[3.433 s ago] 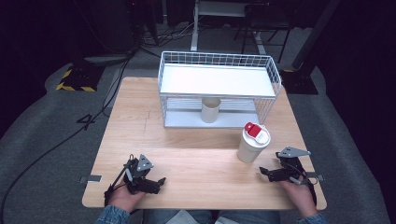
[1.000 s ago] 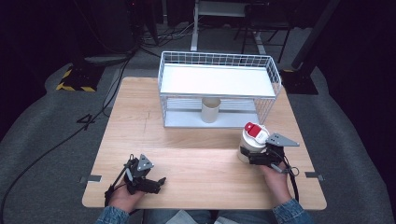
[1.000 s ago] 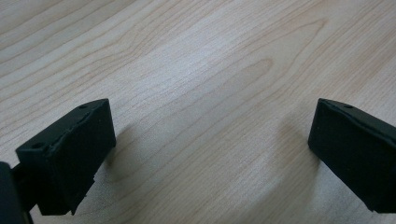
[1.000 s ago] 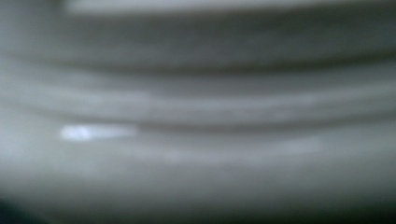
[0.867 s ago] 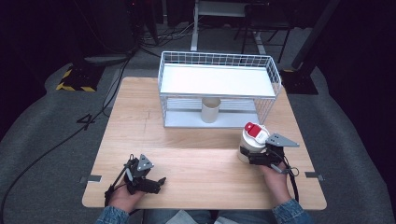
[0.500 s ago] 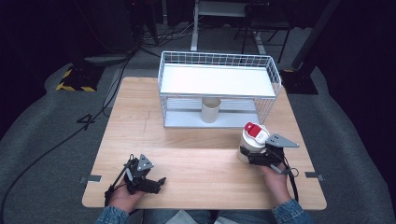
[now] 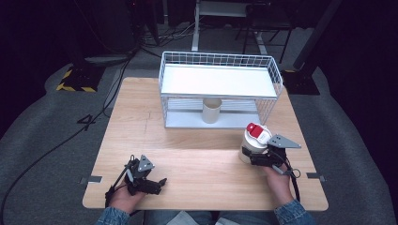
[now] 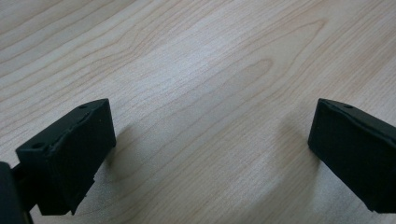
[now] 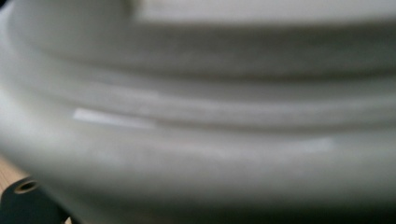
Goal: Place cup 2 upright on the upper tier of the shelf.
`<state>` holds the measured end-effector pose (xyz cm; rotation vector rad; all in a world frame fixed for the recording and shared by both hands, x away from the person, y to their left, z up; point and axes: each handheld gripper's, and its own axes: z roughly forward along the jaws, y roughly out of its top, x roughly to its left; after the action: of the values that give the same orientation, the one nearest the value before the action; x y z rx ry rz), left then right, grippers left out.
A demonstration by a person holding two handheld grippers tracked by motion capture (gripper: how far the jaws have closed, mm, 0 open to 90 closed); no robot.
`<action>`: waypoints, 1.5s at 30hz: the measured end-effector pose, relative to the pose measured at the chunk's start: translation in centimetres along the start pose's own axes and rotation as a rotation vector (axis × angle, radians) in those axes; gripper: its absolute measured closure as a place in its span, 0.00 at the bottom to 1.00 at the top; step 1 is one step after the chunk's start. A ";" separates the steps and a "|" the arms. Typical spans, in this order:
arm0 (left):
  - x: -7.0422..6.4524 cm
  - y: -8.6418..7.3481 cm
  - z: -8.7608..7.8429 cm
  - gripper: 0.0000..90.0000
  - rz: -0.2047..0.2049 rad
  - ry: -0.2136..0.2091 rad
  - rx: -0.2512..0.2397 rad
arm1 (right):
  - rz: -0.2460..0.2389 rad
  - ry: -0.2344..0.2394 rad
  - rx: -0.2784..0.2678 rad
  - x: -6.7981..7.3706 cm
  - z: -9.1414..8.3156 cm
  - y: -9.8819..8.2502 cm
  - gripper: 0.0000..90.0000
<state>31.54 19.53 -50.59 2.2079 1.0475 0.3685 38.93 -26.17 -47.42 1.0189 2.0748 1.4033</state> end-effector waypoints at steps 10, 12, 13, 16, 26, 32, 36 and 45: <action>0.0 0.0 0.0 0.01 0.005 0.002 0.001 | 0.009 0.008 -0.017 -0.4 -1.1 0.8 0.12; 0.0 0.0 0.0 0.01 0.002 0.000 0.000 | 0.009 0.010 -0.015 -0.5 -1.4 1.2 0.12; 0.0 0.0 0.0 0.01 0.003 0.002 0.001 | 0.010 0.011 -0.015 -0.5 -1.5 1.3 0.12; 0.0 0.0 0.0 0.01 0.002 0.001 0.001 | 0.007 0.015 -0.017 -0.5 -1.9 1.9 0.12; 0.0 0.0 0.0 0.01 0.004 0.002 0.001 | 0.000 0.023 -0.026 -0.6 -2.9 4.0 0.12; 0.0 0.0 0.0 0.01 0.003 0.001 0.000 | -0.006 0.023 -0.040 -0.8 -3.5 5.4 0.12; 0.0 0.0 0.0 0.01 0.004 0.002 0.001 | -0.002 0.031 -0.045 -1.0 -3.9 6.3 0.12; 0.0 0.0 0.0 0.01 0.001 0.000 0.000 | -0.019 0.054 -0.065 -1.3 -4.7 8.4 0.12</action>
<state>31.54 19.53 -50.59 2.2087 1.0465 0.3692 39.31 -28.19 -37.96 0.9433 2.0569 1.4939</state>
